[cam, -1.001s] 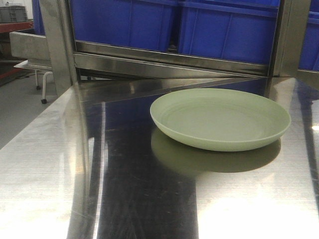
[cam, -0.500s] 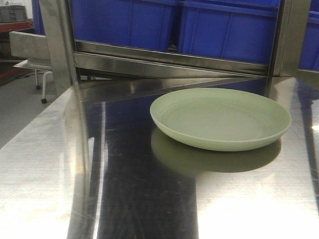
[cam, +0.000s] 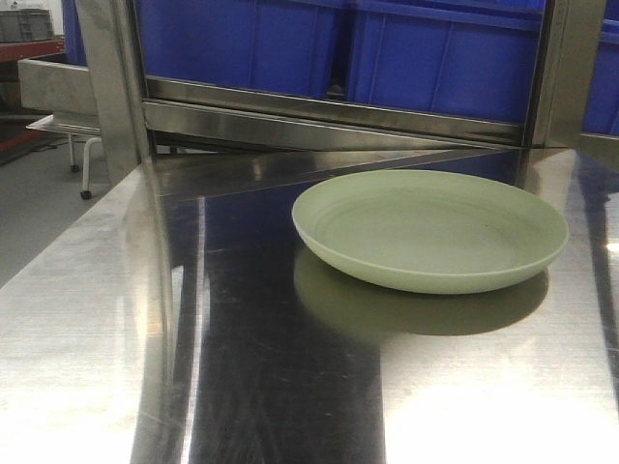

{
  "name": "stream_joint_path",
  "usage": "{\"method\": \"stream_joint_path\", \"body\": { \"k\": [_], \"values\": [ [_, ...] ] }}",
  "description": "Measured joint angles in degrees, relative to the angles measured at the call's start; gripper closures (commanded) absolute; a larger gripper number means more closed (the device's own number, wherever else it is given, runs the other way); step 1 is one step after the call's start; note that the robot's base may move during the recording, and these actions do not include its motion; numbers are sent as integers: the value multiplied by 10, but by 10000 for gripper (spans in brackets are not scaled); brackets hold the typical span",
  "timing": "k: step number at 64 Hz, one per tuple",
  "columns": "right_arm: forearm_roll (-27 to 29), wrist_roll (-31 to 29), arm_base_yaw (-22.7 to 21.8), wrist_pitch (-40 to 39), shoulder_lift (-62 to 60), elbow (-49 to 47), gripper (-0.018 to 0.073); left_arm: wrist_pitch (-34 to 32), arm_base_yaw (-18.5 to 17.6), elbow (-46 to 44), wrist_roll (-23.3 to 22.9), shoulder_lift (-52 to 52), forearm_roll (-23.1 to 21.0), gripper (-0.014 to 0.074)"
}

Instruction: Place green plate on second shelf with right arm

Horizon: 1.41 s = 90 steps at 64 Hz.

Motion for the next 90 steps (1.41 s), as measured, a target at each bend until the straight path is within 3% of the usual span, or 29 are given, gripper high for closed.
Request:
{"method": "stream_joint_path", "body": {
  "k": [9, 17, 23, 27, 50, 68, 90],
  "values": [
    [1, 0, 3, 104, 115, -88, 475, 0, 0, 0, 0, 0, 0, 466],
    [1, 0, 20, 200, 243, -178, 372, 0, 0, 0, 0, 0, 0, 466],
    [1, 0, 39, 244, 333, -232, 300, 0, 0, 0, 0, 0, 0, 466],
    [4, 0, 46, 262, 390, -262, 300, 0, 0, 0, 0, 0, -1, 466],
    [22, 0, 22, 296, 650, -366, 302, 0, 0, 0, 0, 0, -1, 466],
    [36, 2, -14, 297, 740, -406, 302, 0, 0, 0, 0, 0, -1, 466],
    [37, 2, -21, 300, 822, -424, 302, 0, 0, 0, 0, 0, -1, 466]
  ]
}}
